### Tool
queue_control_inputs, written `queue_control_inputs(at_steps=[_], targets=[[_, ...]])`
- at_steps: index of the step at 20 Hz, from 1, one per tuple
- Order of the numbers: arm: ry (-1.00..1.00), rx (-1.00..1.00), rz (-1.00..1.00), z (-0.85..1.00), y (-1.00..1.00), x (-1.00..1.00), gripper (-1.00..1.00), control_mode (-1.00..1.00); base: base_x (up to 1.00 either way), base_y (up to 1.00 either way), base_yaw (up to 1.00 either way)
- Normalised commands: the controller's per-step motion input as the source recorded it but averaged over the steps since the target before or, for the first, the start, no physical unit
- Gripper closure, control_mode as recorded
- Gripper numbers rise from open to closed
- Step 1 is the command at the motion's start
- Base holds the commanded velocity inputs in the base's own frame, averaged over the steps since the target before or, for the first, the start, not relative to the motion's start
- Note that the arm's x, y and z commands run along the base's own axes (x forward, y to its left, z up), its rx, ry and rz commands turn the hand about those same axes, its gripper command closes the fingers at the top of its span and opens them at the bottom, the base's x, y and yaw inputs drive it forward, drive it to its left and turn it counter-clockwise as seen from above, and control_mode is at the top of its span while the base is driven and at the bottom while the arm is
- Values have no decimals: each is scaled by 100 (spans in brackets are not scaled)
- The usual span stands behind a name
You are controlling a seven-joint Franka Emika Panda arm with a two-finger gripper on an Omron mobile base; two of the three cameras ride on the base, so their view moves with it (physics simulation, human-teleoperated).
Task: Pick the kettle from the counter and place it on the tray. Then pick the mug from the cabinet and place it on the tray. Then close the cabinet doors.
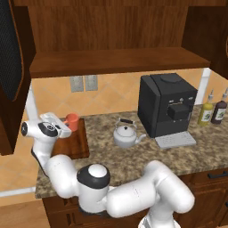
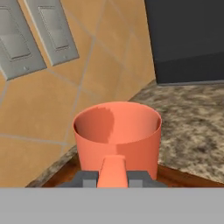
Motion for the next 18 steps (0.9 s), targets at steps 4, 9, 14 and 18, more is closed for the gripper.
queue_control_inputs(at_steps=[4,9,14,18], targets=[[3,0,0,-36,27,43,100,-100,0,0,0],[2,0,0,-40,22,24,100,-100,0,0,0],[-5,0,0,-26,3,20,100,-100,0,0,0],[-7,4,0,-14,0,18,100,-100,0,0,0]])
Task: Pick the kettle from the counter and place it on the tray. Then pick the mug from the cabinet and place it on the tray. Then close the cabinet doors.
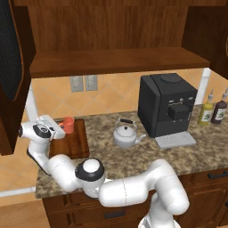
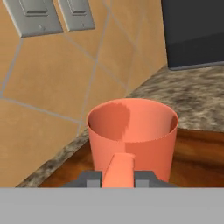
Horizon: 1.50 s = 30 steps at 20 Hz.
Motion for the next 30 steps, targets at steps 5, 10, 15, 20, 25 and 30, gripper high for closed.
queue_control_inputs(at_steps=[5,10,15,20,25,30], targets=[[-4,0,0,-13,0,0,-100,-100,0,0,0],[-1,0,0,-2,6,-11,-100,-100,0,0,0],[0,0,0,7,17,-37,-100,-100,0,0,0],[-3,3,-7,29,-23,-81,-100,-100,0,0,0],[-10,7,-15,37,-58,-67,-100,-100,0,0,0],[-9,7,-17,36,-74,-48,-100,-100,0,0,0]])
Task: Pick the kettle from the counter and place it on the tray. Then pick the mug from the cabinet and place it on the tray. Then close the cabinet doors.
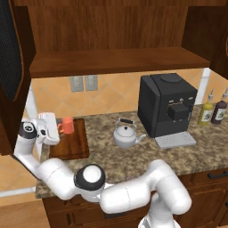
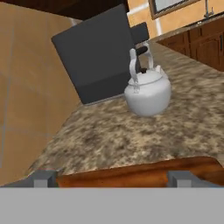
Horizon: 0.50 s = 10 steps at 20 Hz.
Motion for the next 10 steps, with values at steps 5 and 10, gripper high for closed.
queue_control_inputs(at_steps=[5,10], targets=[[-7,10,-17,24,-92,-29,-100,-100,0,0,0],[-15,14,-13,17,-97,-18,-100,-100,0,0,0]])
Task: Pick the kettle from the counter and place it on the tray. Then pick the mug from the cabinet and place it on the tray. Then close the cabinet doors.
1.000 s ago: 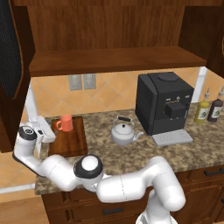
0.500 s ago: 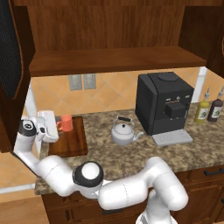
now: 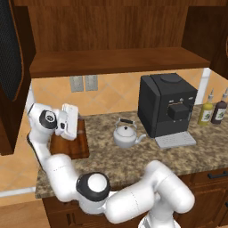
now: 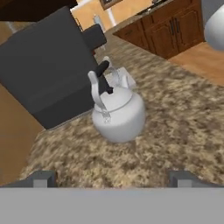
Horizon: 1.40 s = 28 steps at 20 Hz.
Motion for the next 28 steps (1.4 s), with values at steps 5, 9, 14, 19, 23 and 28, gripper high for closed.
queue_control_inputs(at_steps=[5,9,14,19,23,28], targets=[[-21,16,-15,17,-97,-20,-100,-100,0,0,0],[-21,17,-15,15,-85,-14,-100,-100,0,0,0],[-22,16,-10,5,-58,-13,-100,-100,0,0,0],[-34,10,-7,17,-36,-15,-100,-100,0,0,0],[-17,11,-6,-1,-23,0,-100,-100,0,0,0],[-1,15,-6,-5,-10,3,-100,-100,0,0,0]])
